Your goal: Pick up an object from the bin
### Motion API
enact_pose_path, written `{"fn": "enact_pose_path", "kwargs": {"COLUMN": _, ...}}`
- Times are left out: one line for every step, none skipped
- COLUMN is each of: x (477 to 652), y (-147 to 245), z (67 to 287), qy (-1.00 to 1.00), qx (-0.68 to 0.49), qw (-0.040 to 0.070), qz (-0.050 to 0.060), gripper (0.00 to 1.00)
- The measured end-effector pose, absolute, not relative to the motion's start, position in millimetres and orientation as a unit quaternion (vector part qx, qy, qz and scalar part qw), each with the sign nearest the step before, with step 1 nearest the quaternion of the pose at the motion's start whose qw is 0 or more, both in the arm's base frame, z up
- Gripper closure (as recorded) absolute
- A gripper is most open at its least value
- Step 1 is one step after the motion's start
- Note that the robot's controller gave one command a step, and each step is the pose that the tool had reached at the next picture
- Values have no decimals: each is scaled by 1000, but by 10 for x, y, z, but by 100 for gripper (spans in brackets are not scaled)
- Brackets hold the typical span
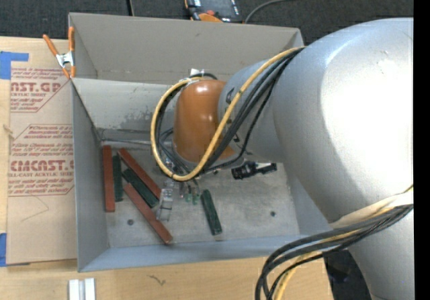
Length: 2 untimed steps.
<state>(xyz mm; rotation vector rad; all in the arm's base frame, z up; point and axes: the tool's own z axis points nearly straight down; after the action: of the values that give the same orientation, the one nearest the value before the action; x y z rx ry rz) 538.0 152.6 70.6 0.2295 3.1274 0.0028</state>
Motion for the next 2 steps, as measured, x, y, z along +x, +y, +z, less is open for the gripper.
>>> {"fn": "enact_pose_path", "kwargs": {"x": 5365, "y": 1528, "z": 696, "qy": 997, "qx": 73, "qw": 0, "qz": 0, "gripper": 100}}
{"fn": "enact_pose_path", "kwargs": {"x": 5405, "y": 1548, "z": 1635, "qy": 988, "qx": 155, "qw": 3, "qz": 2, "gripper": 100}}
